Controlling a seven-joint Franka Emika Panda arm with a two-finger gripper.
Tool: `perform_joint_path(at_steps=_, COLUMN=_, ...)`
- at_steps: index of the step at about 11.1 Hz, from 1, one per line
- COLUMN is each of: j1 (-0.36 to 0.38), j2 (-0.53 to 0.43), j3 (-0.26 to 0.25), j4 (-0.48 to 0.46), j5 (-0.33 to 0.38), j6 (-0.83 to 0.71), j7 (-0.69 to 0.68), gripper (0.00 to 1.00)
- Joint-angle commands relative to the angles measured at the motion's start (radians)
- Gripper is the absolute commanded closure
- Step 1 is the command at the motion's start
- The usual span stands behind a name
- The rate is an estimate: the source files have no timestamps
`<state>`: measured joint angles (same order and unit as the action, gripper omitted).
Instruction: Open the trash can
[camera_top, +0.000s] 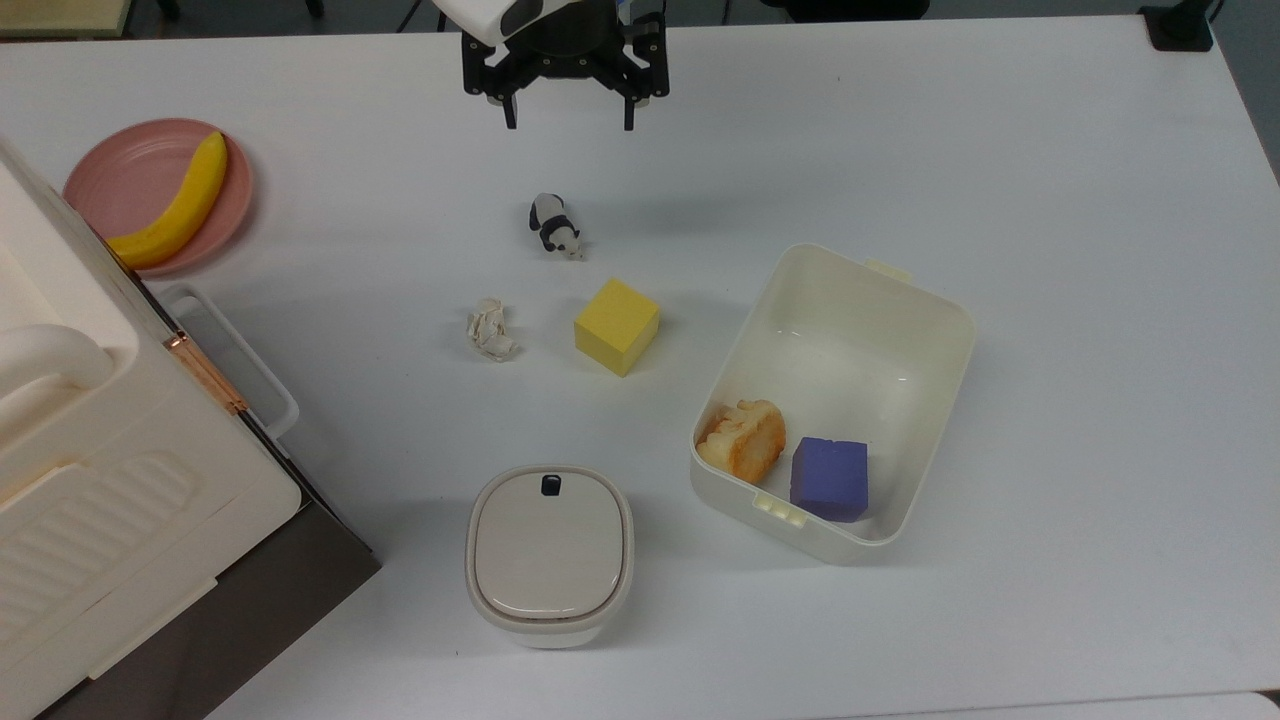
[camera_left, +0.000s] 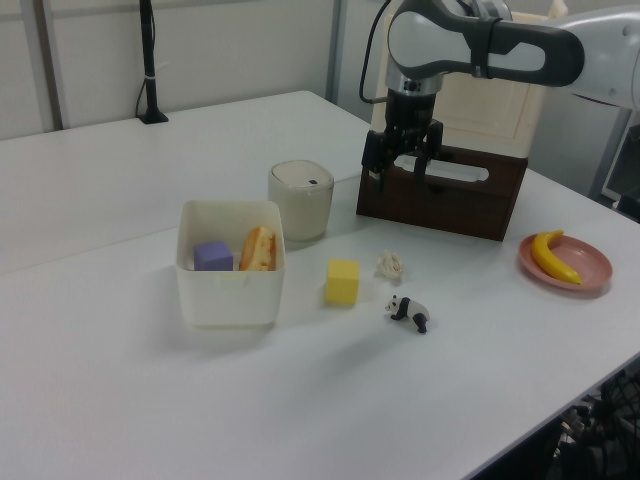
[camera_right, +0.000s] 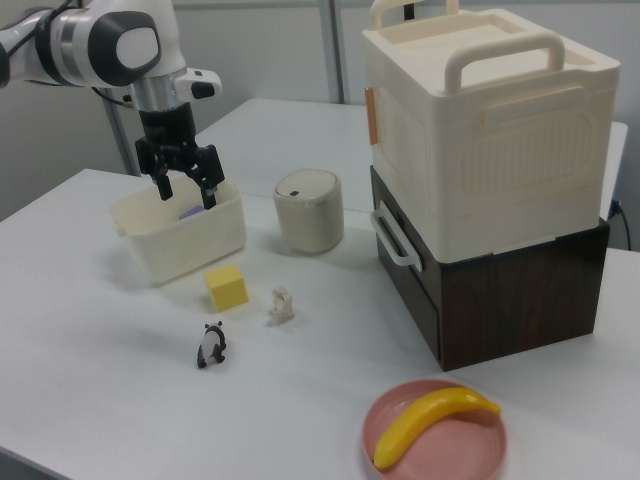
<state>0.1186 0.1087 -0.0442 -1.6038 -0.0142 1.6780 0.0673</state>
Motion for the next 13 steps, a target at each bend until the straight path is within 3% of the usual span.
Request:
perform_joint_path(at_steps=1, j1=0.004, j2=-0.024, j3=-0.006, j4=-0.028, j5=-0.012, j6=-0.017, j7=-0.036, gripper=0.0)
perform_joint_path(at_steps=3, j1=0.004, j2=-0.023, j3=-0.006, j4=-0.028, j5=-0.012, j6=-0.014, j7=-0.04, gripper=0.04)
perform_joint_path(at_steps=9, j1=0.004, j2=-0.024, j3=-0.006, j4=-0.038, j5=-0.01, j6=-0.014, j7=-0.124, gripper=0.83)
perform_joint_path(at_steps=10, j1=0.004, j2=-0.023, j3=-0.006, j4=-0.038, j5=-0.01, j6=-0.009, j7=-0.13, gripper=0.9)
perform_joint_path(at_steps=13, j1=0.003, j2=0.02, j3=-0.008, j4=-0.03, j5=0.005, j6=0.124, j7=-0.197, gripper=0.9)
